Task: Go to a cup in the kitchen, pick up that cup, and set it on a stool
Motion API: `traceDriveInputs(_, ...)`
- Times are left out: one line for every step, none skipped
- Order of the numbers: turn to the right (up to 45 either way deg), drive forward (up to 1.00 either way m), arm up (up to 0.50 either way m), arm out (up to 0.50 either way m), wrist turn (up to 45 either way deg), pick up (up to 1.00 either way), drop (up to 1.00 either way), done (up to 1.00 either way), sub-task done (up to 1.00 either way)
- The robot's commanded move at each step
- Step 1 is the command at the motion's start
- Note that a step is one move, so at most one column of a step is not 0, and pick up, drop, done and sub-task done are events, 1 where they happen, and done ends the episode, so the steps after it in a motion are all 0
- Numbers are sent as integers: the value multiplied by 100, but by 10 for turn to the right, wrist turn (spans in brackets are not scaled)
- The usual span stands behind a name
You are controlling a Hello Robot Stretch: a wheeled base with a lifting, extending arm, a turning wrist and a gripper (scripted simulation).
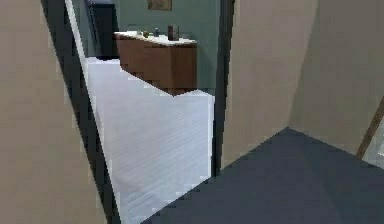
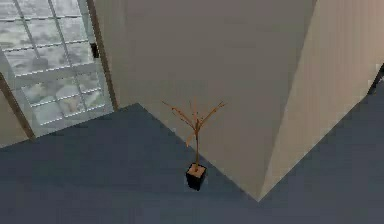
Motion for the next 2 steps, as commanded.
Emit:
traceDriveInputs(0,85,0,0,0,0,0,0,0)
traceDriveInputs(-270,0,0,0,0,0,0,0,0)
